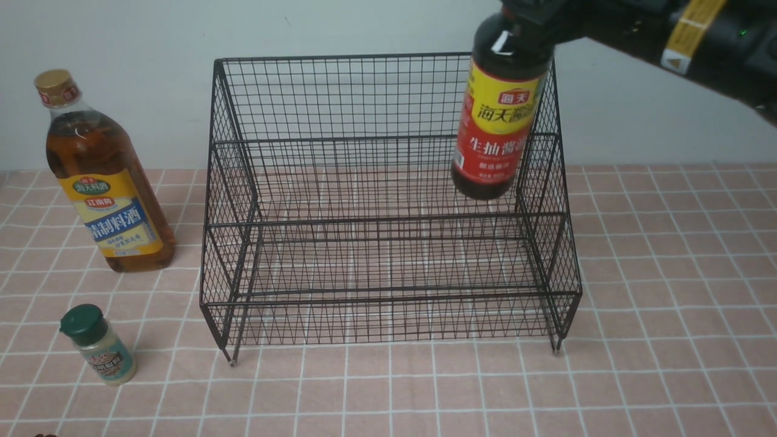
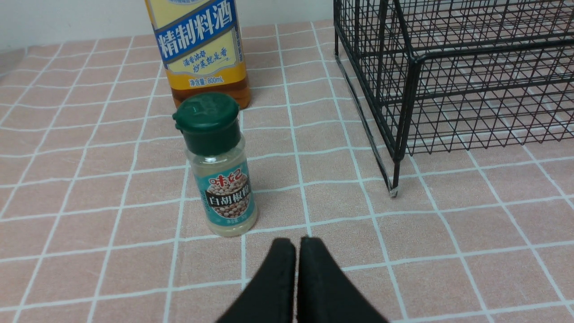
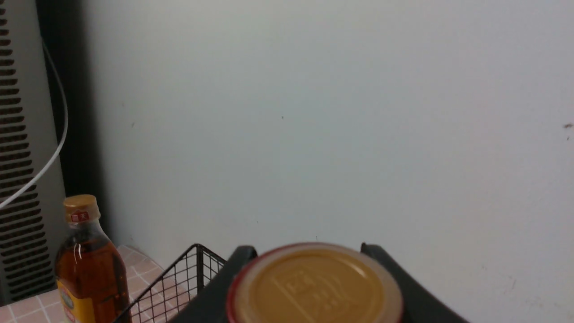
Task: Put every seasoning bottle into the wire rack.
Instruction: Use the right arm to put the condiment bottle back on the shelf
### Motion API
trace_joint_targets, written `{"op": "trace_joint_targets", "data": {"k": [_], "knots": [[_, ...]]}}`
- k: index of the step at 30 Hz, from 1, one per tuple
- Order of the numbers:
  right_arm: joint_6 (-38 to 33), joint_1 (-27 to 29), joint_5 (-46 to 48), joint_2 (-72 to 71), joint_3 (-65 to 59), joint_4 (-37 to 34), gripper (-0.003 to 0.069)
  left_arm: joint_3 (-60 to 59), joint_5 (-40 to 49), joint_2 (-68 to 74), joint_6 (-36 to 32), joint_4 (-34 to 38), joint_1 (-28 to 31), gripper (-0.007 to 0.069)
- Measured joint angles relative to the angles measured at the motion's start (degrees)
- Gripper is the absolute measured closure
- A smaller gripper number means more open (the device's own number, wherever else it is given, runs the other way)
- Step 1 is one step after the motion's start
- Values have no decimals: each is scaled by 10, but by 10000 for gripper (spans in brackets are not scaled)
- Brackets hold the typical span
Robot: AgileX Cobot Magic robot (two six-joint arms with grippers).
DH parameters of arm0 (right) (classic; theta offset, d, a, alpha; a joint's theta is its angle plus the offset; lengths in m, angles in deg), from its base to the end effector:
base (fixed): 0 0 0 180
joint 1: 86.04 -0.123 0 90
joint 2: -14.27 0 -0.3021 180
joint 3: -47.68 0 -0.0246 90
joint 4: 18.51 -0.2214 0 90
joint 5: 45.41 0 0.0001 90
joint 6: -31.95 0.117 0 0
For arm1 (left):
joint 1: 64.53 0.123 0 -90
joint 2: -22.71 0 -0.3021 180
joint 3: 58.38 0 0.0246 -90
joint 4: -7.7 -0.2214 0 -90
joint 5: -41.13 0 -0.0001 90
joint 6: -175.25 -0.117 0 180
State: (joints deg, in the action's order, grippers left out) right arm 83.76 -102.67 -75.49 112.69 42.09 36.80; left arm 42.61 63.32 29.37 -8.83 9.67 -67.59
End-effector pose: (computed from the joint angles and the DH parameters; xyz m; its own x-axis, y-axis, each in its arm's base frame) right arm 0.3420 0.1524 0.3999 0.0654 0.0273 -0.9975 -0.6551 0.7552 -0.0223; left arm 0.0301 -0.0031 0.1633 -0.3032 0.0556 -0.9513 0.0777 0.9964 0.0335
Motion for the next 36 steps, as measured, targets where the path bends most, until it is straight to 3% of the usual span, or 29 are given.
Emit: {"op": "trace_joint_targets", "data": {"k": [12,19,29,36], "knots": [[30,-2,9,75,2,-1,387,0,0,0,0,0,0,631],[47,-6,6,93,1,46,387,0,0,0,0,0,0,631],[41,-6,8,96,-26,52,385,0,0,0,0,0,0,631],[43,-6,-12,90,-23,37,250,0,0,0,0,0,0,631]]}}
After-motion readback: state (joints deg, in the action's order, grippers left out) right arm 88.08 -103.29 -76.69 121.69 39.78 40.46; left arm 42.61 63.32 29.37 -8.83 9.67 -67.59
